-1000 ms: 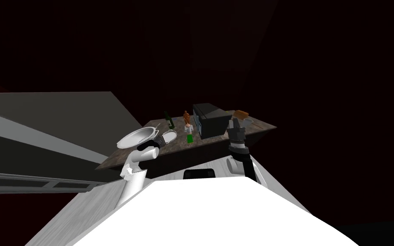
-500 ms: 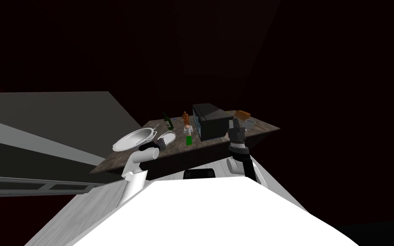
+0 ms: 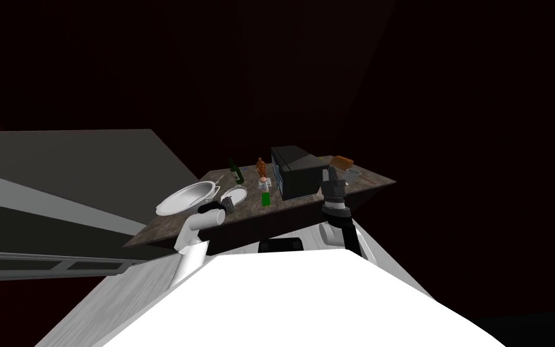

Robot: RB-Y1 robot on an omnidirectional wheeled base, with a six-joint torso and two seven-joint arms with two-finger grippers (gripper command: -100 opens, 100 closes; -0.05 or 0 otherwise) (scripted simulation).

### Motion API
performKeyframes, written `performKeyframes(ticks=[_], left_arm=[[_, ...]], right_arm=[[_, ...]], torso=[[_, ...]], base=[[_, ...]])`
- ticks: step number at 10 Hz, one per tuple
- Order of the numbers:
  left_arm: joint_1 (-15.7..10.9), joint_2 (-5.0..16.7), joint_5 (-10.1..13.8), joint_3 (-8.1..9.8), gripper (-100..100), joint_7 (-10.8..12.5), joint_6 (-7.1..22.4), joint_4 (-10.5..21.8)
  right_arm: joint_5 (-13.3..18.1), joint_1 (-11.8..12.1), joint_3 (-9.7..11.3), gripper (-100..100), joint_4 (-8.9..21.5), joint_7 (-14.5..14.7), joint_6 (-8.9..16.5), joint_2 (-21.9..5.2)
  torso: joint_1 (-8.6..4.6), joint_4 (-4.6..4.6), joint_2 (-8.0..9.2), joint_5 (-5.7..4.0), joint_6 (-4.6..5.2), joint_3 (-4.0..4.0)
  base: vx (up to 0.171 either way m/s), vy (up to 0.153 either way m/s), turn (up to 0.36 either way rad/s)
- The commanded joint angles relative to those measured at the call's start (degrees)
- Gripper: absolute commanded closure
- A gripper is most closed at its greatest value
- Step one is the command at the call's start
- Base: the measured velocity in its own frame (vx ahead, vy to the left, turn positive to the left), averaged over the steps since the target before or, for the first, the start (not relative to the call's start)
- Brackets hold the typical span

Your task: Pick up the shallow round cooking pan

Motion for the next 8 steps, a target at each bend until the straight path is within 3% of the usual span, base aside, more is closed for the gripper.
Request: performKeyframes(ticks=[1,2,3,7,8], left_arm=[[-0.51,-0.30,-0.45,-0.23,-100,-0.19,-1.64,1.93],[-0.32,-0.14,-0.21,-0.10,-100,-0.13,-0.94,1.16],[-0.35,-0.15,-0.24,-0.12,100,-0.16,-1.14,1.29],[-0.34,-0.15,-0.25,-0.12,100,-0.16,-1.12,1.30],[-0.33,-0.16,-0.25,-0.12,0,-0.16,-1.12,1.30]], right_arm=[[0.00,0.00,0.00,0,0.00,0.00,0.00,0.00],[0.00,0.00,0.00,0,0.00,0.00,0.00,0.00],[0.00,0.00,0.00,0,0.00,0.00,0.00,0.00],[0.00,0.00,0.00,0,0.00,0.00,0.00,0.00],[0.00,0.00,0.00,0,0.00,0.00,0.00,0.00]], torso=[[0.00,0.00,0.00,0.00,0.00,0.00],[0.02,-0.01,-0.05,0.01,0.00,-0.03],[0.01,0.00,0.03,0.00,0.00,0.01],[-0.03,0.04,0.15,-0.02,0.00,0.09],[-0.04,0.05,0.16,-0.03,0.00,0.10]], base=[[0.053,0.012,-0.002],[0.024,0.006,-0.002],[0.000,0.000,0.000],[0.000,0.000,0.000],[0.000,0.000,0.000]])
